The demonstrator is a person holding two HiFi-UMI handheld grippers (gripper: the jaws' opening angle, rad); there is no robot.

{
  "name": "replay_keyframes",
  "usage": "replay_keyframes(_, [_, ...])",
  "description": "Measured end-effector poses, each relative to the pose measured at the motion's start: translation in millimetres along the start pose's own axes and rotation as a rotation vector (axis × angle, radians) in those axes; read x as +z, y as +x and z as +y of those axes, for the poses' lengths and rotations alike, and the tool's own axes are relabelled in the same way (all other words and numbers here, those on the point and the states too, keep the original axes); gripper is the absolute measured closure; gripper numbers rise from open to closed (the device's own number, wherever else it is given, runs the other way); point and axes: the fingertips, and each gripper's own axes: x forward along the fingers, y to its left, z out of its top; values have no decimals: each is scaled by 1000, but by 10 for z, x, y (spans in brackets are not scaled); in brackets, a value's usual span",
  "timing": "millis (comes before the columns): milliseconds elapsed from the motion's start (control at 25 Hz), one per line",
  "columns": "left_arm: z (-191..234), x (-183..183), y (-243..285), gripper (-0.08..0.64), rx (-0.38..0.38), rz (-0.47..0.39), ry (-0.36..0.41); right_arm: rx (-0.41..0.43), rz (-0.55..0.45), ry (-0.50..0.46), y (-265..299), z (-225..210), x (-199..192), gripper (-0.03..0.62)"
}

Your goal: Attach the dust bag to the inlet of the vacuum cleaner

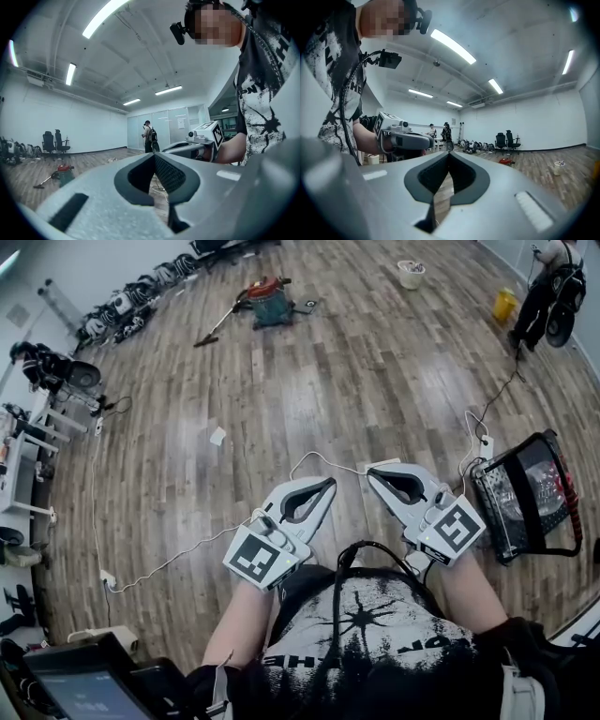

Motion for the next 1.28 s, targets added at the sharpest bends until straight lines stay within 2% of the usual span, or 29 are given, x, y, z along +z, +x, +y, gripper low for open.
replay_keyframes(160, [6,-72,-24,557,4,56,-6,-11,13,-14,13,7,-13,584])
replay_keyframes(280, [-10,23,20,557,2,-2,2,-19,15,-15,0,1,-28,584])
replay_keyframes(400, [-29,-45,29,557,5,32,-7,-17,8,-8,-27,-13,-34,584])
replay_keyframes(560, [-19,3,76,557,-2,-10,-3,-17,2,-7,-25,-62,-29,584])
replay_keyframes(680, [5,-71,57,557,0,32,-10,-22,-4,-3,-24,-95,-17,584])
replay_keyframes(840, [56,-47,92,557,3,14,-6,-14,-5,4,16,-143,-37,584])
replay_keyframes(1080, [301,-57,102,557,9,-15,-16,1,9,4,247,-233,-91,584])
replay_keyframes(1280, [741,-113,70,557,5,-25,-22,2,6,-13,652,-378,-97,584])
